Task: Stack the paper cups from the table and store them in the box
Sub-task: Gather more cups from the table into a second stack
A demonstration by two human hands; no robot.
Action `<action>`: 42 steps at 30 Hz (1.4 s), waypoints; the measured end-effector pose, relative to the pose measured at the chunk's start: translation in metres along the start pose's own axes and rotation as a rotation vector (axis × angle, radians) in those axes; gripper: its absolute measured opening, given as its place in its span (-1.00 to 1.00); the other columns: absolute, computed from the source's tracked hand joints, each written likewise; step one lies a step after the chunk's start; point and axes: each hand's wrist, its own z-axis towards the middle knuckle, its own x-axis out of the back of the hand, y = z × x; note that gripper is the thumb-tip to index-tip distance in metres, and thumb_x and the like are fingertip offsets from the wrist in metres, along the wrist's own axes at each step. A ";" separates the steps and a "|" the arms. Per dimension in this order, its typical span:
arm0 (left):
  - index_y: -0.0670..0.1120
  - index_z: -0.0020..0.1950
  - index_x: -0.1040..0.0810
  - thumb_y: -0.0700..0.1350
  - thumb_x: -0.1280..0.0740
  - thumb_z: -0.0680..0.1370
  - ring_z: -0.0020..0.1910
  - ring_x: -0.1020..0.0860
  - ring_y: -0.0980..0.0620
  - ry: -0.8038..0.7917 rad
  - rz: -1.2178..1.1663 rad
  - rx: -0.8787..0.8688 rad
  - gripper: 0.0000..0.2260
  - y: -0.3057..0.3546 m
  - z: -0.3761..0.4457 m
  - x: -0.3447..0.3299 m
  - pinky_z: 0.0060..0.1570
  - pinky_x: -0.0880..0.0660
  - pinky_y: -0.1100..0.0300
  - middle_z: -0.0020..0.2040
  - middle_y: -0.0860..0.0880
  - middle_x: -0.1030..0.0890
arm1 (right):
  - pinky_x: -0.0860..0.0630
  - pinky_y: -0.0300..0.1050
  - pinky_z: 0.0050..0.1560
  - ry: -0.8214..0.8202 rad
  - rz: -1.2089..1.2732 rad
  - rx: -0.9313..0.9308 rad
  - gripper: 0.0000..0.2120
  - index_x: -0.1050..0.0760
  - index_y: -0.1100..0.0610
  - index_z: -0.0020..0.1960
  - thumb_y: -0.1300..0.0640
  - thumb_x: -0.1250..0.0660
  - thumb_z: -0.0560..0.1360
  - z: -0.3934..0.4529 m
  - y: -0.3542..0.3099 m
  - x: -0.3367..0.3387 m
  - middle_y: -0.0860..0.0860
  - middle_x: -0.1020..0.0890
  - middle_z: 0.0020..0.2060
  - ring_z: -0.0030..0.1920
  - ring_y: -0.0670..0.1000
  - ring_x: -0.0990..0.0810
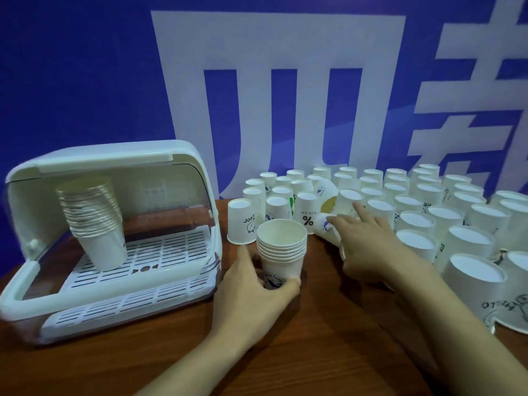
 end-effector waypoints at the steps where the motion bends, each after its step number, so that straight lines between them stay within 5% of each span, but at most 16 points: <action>1: 0.16 0.09 -0.41 0.38 -0.42 0.20 -0.05 -0.64 0.10 -0.001 0.000 -0.002 -0.43 0.000 0.000 0.000 0.02 -0.62 -0.02 -0.09 0.16 -0.64 | -0.02 0.10 0.57 -0.059 -0.069 -0.008 -0.18 -0.03 0.01 0.63 0.19 -0.32 0.47 -0.002 -0.001 -0.002 -0.01 -0.16 0.62 0.65 0.15 0.14; 3: 0.15 0.11 -0.41 0.37 -0.43 0.21 -0.04 -0.64 0.09 -0.004 0.001 -0.008 -0.43 0.000 0.000 0.000 0.02 -0.61 -0.01 -0.07 0.16 -0.64 | -0.09 0.09 0.55 -0.037 -0.143 -0.014 -0.19 0.01 0.01 0.63 0.20 -0.32 0.49 -0.005 -0.002 -0.008 0.01 -0.17 0.60 0.63 0.20 0.05; 7: 0.15 0.13 -0.41 0.34 -0.48 0.26 -0.05 -0.63 0.09 -0.011 -0.005 -0.020 -0.44 -0.001 0.002 0.000 0.00 -0.60 0.00 -0.07 0.15 -0.62 | -0.33 0.00 0.25 0.285 -0.144 -0.027 -0.46 -0.30 0.02 0.45 0.23 -0.26 0.49 0.000 -0.001 -0.004 0.01 -0.52 0.29 0.35 0.15 -0.32; 11: 0.13 0.10 -0.42 0.28 -0.54 0.30 -0.11 -0.61 0.12 0.004 -0.022 -0.031 -0.49 -0.003 0.001 0.000 -0.06 -0.59 0.02 -0.14 0.14 -0.61 | -0.43 -0.02 -0.04 0.555 0.374 -0.076 -0.67 -0.52 0.08 0.21 0.27 -0.33 0.47 0.001 0.009 -0.005 -0.05 -0.66 -0.11 0.06 0.09 -0.52; 15: 0.14 0.11 -0.42 0.31 -0.50 0.28 -0.12 -0.59 0.15 0.001 -0.024 -0.044 -0.48 -0.005 0.003 -0.001 -0.08 -0.59 0.01 -0.12 0.16 -0.60 | -0.48 -0.15 -0.18 0.693 0.737 -0.106 -0.87 -0.64 0.04 -0.09 0.24 -0.41 0.44 -0.007 0.007 0.005 -0.14 -0.65 -0.30 -0.23 -0.06 -0.62; 20: 0.14 0.08 -0.42 0.36 -0.43 0.21 -0.13 -0.60 0.18 0.007 -0.024 -0.036 -0.44 -0.005 0.002 -0.002 -0.08 -0.59 0.03 -0.12 0.16 -0.62 | -0.52 -0.13 -0.15 0.568 0.716 -0.023 -0.88 -0.66 0.00 -0.23 0.18 -0.44 0.46 -0.010 -0.003 0.003 -0.15 -0.68 -0.30 -0.22 -0.14 -0.63; 23: 0.14 0.08 -0.41 0.39 -0.40 0.19 -0.13 -0.60 0.20 0.007 -0.026 -0.035 -0.42 -0.005 0.002 -0.003 -0.06 -0.60 0.03 -0.10 0.16 -0.63 | -0.47 -0.20 -0.21 0.464 0.689 0.023 -0.82 -0.68 -0.03 -0.19 -0.11 -0.44 0.48 -0.012 0.000 0.002 -0.19 -0.70 -0.26 -0.22 -0.19 -0.64; 26: 0.15 0.08 -0.42 0.33 -0.47 0.23 -0.16 -0.60 0.23 0.014 -0.023 -0.042 -0.46 -0.005 0.002 -0.003 -0.05 -0.61 0.01 -0.11 0.17 -0.63 | -0.48 -0.26 -0.18 0.264 0.654 0.106 -0.51 -0.61 -0.17 0.13 -0.36 -0.41 0.28 -0.017 0.007 0.005 -0.26 -0.67 -0.03 -0.15 -0.28 -0.62; 29: 0.15 0.09 -0.43 0.34 -0.45 0.22 -0.13 -0.60 0.24 0.014 -0.032 -0.040 -0.46 -0.005 0.003 -0.003 -0.03 -0.61 0.01 -0.08 0.19 -0.64 | -0.46 -0.32 -0.10 0.172 0.568 0.174 -0.19 -0.43 -0.14 0.44 -0.23 -0.60 0.24 -0.016 0.009 0.004 -0.27 -0.59 0.09 -0.03 -0.28 -0.59; 32: 0.15 0.10 -0.43 0.38 -0.41 0.19 -0.09 -0.62 0.19 0.009 -0.030 -0.043 -0.42 -0.006 0.003 -0.003 -0.02 -0.61 0.00 -0.07 0.18 -0.64 | -0.43 -0.39 -0.12 0.278 0.591 0.147 -0.17 -0.43 -0.07 0.44 -0.09 -0.65 0.22 -0.010 0.007 0.002 -0.25 -0.58 0.06 -0.03 -0.27 -0.55; 34: 0.14 0.11 -0.42 0.40 -0.39 0.18 -0.07 -0.62 0.14 0.005 -0.021 -0.052 -0.40 -0.006 0.004 -0.003 -0.01 -0.61 -0.02 -0.06 0.17 -0.64 | -0.47 -0.40 -0.08 0.500 0.694 0.107 -0.29 -0.51 -0.05 0.35 -0.05 -0.64 0.24 -0.011 0.007 0.004 -0.21 -0.62 0.07 -0.02 -0.25 -0.56; 37: 0.16 0.14 -0.43 0.40 -0.41 0.19 -0.09 -0.62 0.19 -0.016 -0.030 -0.057 -0.39 -0.007 0.003 -0.004 -0.01 -0.62 -0.02 -0.06 0.17 -0.64 | -0.62 -0.12 0.05 0.833 1.067 0.113 -0.52 -0.58 -0.02 0.21 -0.04 -0.60 0.34 -0.020 0.004 0.013 -0.16 -0.66 0.09 0.07 -0.14 -0.63; 40: 0.18 0.15 -0.44 0.43 -0.40 0.17 -0.15 -0.61 0.22 -0.051 -0.045 -0.062 -0.36 -0.007 0.003 -0.005 -0.04 -0.63 0.01 -0.10 0.16 -0.65 | -0.65 0.08 0.10 0.821 1.384 0.229 -0.52 -0.57 0.06 0.21 -0.06 -0.57 0.36 -0.028 -0.010 0.019 -0.03 -0.67 0.13 0.13 0.03 -0.67; 42: 0.19 0.19 -0.44 0.43 -0.41 0.18 -0.15 -0.61 0.23 -0.066 -0.054 -0.074 -0.34 -0.007 0.002 -0.006 -0.04 -0.64 0.02 -0.09 0.16 -0.66 | -0.66 -0.02 0.07 0.740 1.347 0.280 -0.53 -0.57 0.04 0.21 -0.01 -0.57 0.34 -0.032 -0.025 0.018 -0.08 -0.67 0.12 0.11 -0.04 -0.67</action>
